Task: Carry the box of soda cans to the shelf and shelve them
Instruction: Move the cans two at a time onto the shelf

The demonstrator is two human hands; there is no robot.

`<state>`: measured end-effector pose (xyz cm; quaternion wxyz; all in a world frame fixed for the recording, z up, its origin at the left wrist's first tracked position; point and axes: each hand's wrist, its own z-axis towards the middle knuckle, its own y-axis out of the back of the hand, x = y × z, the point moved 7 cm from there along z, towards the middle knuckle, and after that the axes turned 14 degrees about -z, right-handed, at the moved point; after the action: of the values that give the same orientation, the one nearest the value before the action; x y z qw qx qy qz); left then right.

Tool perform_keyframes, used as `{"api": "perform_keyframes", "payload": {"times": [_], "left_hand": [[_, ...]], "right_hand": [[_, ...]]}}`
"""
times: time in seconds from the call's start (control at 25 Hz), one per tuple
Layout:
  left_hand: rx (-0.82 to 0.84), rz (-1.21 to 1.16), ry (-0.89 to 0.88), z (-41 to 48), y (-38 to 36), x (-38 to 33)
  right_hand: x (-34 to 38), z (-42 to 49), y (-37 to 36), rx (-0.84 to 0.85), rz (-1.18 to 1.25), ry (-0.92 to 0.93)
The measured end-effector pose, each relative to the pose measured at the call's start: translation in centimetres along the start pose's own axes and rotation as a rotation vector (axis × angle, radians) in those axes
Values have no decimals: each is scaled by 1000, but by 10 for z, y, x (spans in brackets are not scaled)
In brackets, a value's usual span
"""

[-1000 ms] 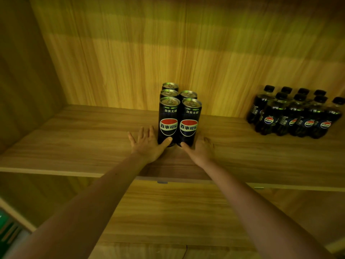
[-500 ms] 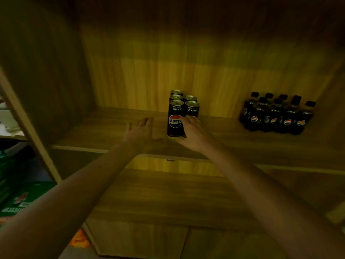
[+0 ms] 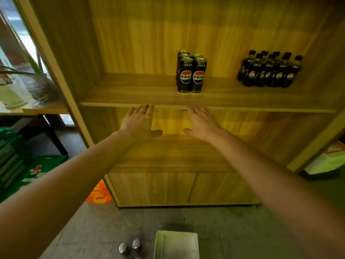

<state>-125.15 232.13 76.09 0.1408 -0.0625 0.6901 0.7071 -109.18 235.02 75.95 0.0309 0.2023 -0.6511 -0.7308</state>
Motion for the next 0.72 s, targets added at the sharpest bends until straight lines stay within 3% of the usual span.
{"api": "perform_keyframes", "payload": {"times": [0.4,0.72], "left_hand": [[76,-34,-29,-60,-150,45],[192,-150,20,-100,-414,92]], "right_hand": [[62,-62,-150,175,58,-40],[115,-123,-398,277,109,16]]}}
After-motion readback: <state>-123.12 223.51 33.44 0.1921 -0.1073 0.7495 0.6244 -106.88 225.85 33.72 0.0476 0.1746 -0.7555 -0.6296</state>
